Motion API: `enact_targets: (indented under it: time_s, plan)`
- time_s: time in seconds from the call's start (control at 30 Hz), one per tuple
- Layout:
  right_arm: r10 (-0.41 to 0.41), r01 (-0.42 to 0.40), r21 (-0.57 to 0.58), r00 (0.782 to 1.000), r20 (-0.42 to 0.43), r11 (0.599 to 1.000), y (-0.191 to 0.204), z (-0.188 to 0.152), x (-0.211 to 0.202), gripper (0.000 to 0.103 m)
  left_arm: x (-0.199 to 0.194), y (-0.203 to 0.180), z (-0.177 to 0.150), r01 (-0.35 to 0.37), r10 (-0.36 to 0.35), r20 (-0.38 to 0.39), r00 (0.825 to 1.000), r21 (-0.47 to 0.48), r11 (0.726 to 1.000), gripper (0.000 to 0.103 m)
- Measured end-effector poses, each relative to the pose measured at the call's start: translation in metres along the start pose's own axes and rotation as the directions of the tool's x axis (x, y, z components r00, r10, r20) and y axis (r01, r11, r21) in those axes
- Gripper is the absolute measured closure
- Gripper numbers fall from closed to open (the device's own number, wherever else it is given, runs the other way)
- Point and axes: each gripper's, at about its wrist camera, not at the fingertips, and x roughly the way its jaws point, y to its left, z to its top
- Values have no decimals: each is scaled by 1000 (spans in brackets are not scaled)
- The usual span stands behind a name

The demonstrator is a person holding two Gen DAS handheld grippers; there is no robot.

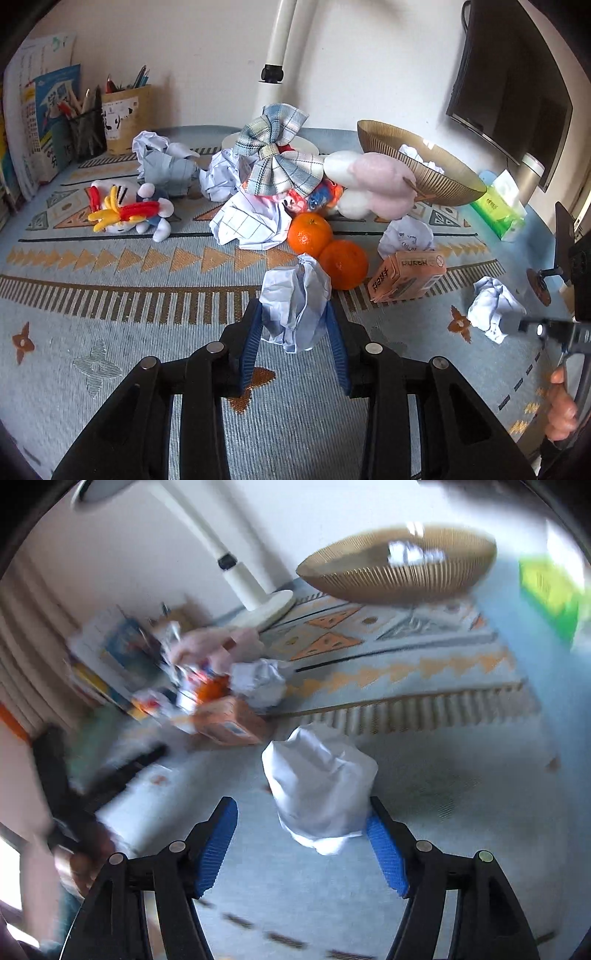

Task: Organize objects
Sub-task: 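Carry both paper balls over the gold bowl and open both grippers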

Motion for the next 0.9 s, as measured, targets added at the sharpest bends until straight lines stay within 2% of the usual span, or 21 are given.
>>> enact_targets:
  time_s: [0.1,0.17,0.3,0.43,0.5,0.57,0.6,0.67,0.73,0.8,0.87,0.9]
  plan:
    - [-54,54,-15,998,12,998,3,1,0,37,-1,0,0,1,-1,6,1000,5,1000,71]
    - [-35,35,-7,999,18,999,4,1,0,61,-5,-3,1,4,-4,13,1000,13,1000,71]
    - [-39,43,-40,995,94,998,11,5,-20,61,-29,-21,13,51,-52,46,998,31,998,71]
    - [-95,117,-87,970,223,989,22,37,-66,61,-53,-58,68,136,-144,113,983,74,988,71]
    - [-148,175,-68,944,294,982,22,63,-86,61,-46,-82,111,186,-194,107,975,83,979,71]
    - [-252,268,5,900,355,963,16,95,-99,61,-25,-99,142,223,-226,63,972,56,973,69]
    - [-284,291,36,887,365,956,11,106,-100,61,-13,-105,154,227,-228,39,973,38,973,65]
    - [-334,319,102,866,372,942,0,129,-99,61,20,-117,179,231,-231,-19,973,2,973,65]
    - [-377,343,158,853,362,926,-10,152,-91,61,37,-128,195,222,-222,-3,975,5,975,65]
    - [-387,348,170,854,347,922,-15,168,-82,60,46,-140,205,226,-227,25,974,19,974,65]
    - [-393,353,177,859,329,919,-18,184,-73,56,61,-153,214,249,-249,16,968,34,968,60]
    - [-394,355,175,865,312,918,-20,193,-67,52,70,-157,217,242,-242,5,970,32,970,52]
